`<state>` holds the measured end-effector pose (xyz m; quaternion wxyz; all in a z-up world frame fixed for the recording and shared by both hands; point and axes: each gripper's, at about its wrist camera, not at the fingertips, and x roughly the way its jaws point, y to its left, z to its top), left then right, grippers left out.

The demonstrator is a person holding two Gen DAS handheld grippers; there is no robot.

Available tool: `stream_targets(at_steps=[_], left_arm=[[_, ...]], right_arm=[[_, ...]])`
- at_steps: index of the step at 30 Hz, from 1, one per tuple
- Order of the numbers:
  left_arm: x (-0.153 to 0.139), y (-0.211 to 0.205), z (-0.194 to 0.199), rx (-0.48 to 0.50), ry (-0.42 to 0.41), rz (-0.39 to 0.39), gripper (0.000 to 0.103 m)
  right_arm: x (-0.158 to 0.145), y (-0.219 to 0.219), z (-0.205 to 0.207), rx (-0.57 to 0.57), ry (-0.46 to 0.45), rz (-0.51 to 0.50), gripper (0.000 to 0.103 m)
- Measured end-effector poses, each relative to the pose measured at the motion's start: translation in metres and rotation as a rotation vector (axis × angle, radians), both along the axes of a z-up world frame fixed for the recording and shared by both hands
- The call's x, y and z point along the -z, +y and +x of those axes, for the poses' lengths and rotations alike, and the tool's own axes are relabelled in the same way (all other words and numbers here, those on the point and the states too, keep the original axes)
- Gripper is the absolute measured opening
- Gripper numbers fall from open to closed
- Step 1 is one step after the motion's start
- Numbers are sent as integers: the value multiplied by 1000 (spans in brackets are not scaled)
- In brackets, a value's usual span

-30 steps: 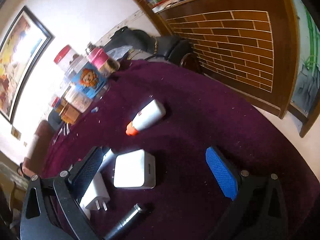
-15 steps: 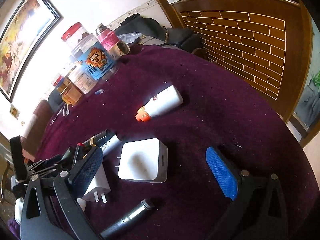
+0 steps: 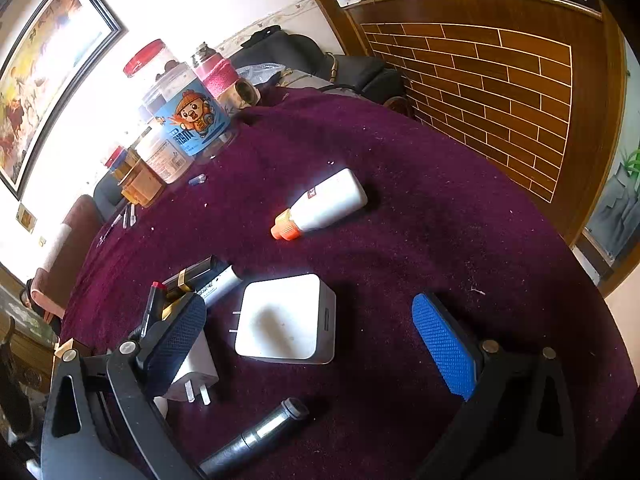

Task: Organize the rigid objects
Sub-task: 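Grasp the green lighter with the left gripper, then carry the green lighter toward the tray with left while right reaches for a black marker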

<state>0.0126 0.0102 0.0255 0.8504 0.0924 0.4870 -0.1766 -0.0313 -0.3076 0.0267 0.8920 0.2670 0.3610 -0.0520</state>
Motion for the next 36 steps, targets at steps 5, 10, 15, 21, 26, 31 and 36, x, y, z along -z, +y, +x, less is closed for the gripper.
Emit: stream_targets(at_steps=[5, 10, 15, 21, 26, 31, 36], left_arm=[[2, -15, 3, -15, -62, 36, 18], [-13, 3, -18, -37, -64, -35, 16], [-61, 56, -80, -96, -117, -248, 16], [-97, 112, -127, -124, -196, -410, 17], [-104, 149, -146, -168, -254, -462, 17], [-96, 192, -166, -243, -271, -517, 17], [-89, 237, -180, -322, -291, -525, 17]], right_arm=[[0, 0, -1, 1, -2, -1, 103], [0, -1, -2, 5, -4, -4, 103], [-1, 3, 1, 11, 12, -33, 103], [-29, 28, -8, -59, 18, -68, 84], [-63, 92, -9, -261, -13, -94, 54], [-40, 133, 24, -331, 128, -54, 42], [-18, 153, 50, -291, 223, -95, 39]])
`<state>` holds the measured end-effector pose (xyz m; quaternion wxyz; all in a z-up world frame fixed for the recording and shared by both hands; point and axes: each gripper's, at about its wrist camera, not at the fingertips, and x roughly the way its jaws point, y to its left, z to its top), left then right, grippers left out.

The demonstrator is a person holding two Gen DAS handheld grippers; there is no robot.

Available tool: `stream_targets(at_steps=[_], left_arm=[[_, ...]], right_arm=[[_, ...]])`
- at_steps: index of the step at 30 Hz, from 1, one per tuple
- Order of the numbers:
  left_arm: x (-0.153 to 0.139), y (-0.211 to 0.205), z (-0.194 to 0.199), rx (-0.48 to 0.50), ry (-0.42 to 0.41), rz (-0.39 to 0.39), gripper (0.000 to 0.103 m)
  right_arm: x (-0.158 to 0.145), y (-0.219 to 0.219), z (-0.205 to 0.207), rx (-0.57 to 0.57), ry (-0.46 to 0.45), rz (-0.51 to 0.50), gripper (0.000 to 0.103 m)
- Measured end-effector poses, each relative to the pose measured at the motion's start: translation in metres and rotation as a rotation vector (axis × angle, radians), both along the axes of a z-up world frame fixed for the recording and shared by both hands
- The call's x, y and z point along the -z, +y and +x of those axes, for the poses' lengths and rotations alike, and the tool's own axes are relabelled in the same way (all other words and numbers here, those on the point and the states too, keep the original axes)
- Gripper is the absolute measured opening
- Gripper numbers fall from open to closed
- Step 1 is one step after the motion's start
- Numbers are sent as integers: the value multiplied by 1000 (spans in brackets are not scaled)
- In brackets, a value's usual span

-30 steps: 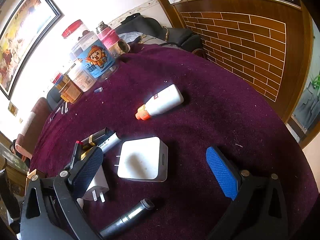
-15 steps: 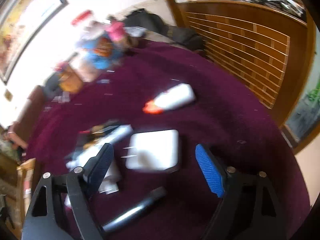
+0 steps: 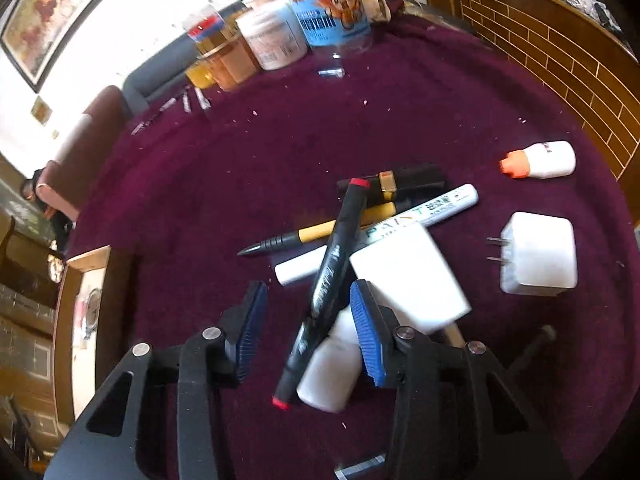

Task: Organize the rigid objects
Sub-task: 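Carry the green lighter toward the tray with left while right reaches for a black marker, then release the green lighter into the tray with left while right drops the red-capped black marker there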

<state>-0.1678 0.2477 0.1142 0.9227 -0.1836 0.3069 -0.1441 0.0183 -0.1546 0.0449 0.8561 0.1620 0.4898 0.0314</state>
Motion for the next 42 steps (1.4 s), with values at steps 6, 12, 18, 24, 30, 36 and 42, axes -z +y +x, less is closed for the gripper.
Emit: stream_targets(at_steps=[6, 12, 18, 24, 30, 36, 42], left_arm=[[17, 37, -7, -75, 24, -37, 17], [26, 53, 7, -98, 56, -16, 17], [37, 55, 58, -120, 150, 85, 17], [58, 57, 125, -130, 287, 137, 17], [89, 66, 180, -171, 419, 125, 17], [90, 68, 195, -170, 426, 64, 23], [59, 88, 146, -167, 311, -35, 35]], right_arm=[[6, 2, 2, 40, -8, -13, 13], [-20, -7, -28, 20, -64, 157, 13], [-33, 32, -38, -126, -57, 307, 13], [-21, 109, -37, -305, 2, 370, 14], [-13, 169, -34, -434, 48, 385, 14], [-10, 219, -31, -516, 92, 352, 14], [7, 263, -24, -566, 161, 336, 14]])
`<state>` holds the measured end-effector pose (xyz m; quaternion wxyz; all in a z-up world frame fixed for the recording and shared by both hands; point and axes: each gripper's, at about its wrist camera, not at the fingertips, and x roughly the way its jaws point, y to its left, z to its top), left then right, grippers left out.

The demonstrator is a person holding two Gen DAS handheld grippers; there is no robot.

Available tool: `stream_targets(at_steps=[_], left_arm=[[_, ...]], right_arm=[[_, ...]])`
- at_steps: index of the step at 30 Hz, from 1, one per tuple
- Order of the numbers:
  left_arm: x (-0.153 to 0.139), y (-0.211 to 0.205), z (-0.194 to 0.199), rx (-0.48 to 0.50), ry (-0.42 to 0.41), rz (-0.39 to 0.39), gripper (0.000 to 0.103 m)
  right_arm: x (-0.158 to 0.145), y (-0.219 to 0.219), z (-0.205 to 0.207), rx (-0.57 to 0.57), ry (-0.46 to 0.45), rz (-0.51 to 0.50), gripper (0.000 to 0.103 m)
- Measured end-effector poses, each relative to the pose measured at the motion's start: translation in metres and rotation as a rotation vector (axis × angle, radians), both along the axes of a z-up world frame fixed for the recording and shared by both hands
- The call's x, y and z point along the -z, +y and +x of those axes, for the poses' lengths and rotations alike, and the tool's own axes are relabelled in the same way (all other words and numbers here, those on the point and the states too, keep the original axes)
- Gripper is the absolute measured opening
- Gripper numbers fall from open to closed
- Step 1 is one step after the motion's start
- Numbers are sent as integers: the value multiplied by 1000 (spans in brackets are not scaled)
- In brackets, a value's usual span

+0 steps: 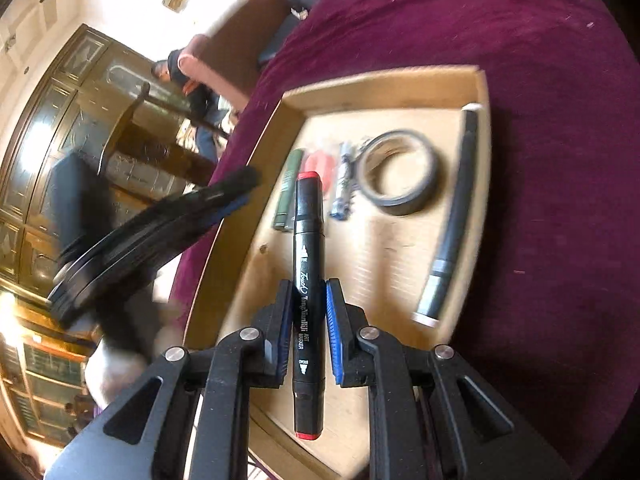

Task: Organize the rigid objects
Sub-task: 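Release the green lighter into the tray with left while right drops the red-capped black marker there, then move both open grippers away from the tray toward the remaining items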

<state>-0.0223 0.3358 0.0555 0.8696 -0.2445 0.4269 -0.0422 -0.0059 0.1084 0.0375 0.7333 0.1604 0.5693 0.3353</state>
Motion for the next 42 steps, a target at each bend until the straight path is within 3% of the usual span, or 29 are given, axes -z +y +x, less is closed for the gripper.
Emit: stream_targets(at_steps=[2, 7, 14, 17, 24, 28, 32, 36, 42], left_arm=[[-15, 16, -33, -37, -75, -21, 47], [-31, 50, -89, -145, -173, -33, 52], [-27, 69, -130, -209, -159, -56, 52], [-32, 66, -143, -217, -184, -33, 58], [-31, 58, -140, -203, -182, -19, 58], [-33, 51, -145, -194, -185, -8, 58], [-37, 41, -149, -182, -195, 24, 58], [-41, 18, -150, -137, -201, 32, 58], [-49, -46, -140, 31, -212, 37, 58]], right_arm=[[5, 15, 8, -10, 37, 23, 14], [8, 55, 27, -6, 90, 83, 14], [27, 90, 57, 71, 160, 94, 15], [35, 86, 63, 123, 184, 84, 17], [10, 57, 57, 145, 117, 102, 17], [-20, 22, 47, 145, 7, 87, 17], [-48, -37, 28, 193, -146, 19, 26], [-64, -134, -6, 327, -272, -66, 26], [-53, -291, -49, 638, -257, -160, 37]])
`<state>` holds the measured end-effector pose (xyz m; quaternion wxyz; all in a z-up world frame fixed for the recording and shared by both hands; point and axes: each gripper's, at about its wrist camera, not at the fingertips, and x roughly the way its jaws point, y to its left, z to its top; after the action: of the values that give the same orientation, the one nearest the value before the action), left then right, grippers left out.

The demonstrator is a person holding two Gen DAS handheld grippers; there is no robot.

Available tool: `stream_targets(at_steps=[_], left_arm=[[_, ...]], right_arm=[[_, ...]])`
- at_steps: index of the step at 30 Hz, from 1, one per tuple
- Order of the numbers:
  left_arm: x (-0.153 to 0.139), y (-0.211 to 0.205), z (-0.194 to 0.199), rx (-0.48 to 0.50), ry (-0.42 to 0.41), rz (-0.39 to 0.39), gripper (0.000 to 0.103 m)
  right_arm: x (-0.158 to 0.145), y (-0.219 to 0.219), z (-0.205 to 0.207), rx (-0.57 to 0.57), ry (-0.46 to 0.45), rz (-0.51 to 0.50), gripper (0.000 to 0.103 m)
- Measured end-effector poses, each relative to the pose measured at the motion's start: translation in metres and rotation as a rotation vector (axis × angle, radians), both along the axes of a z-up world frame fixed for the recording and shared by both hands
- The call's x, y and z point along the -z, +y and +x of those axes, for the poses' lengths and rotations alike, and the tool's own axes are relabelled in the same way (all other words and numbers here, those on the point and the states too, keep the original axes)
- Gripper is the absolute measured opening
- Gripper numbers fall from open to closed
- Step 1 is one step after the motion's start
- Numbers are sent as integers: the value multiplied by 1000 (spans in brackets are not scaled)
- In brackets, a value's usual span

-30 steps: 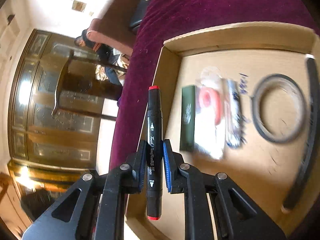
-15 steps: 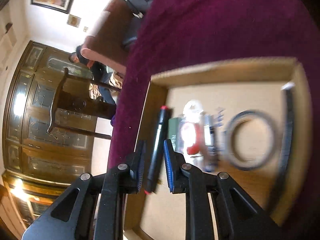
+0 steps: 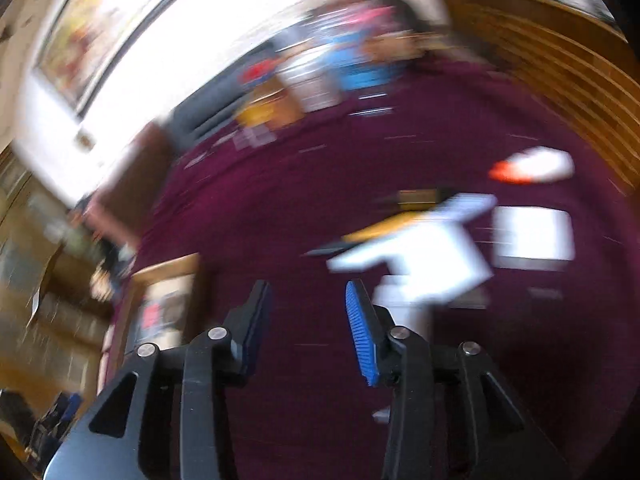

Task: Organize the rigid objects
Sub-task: 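Move both open grippers away from the tray toward the remaining items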

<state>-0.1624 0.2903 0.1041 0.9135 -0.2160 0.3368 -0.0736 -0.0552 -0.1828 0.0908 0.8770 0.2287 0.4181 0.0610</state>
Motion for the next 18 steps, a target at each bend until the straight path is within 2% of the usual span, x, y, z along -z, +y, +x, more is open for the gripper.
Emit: stream_targets(at_steps=[3, 6, 8, 13, 18], left_arm=[[-2, -39, 7, 86, 14, 11, 58], [-4, -77, 9, 165, 27, 27, 58], [-5, -96, 8, 200, 37, 34, 58], [-11, -129, -1, 248, 56, 68, 58], [-19, -134, -14, 240, 56, 97, 58]], right_arm=[[16, -53, -17, 108, 47, -12, 37], [28, -86, -33, 141, 67, 26, 37], [29, -81, -33, 123, 59, 41, 37], [37, -55, -12, -27, 63, 54, 37], [65, -6, 26, -92, 137, 39, 38]])
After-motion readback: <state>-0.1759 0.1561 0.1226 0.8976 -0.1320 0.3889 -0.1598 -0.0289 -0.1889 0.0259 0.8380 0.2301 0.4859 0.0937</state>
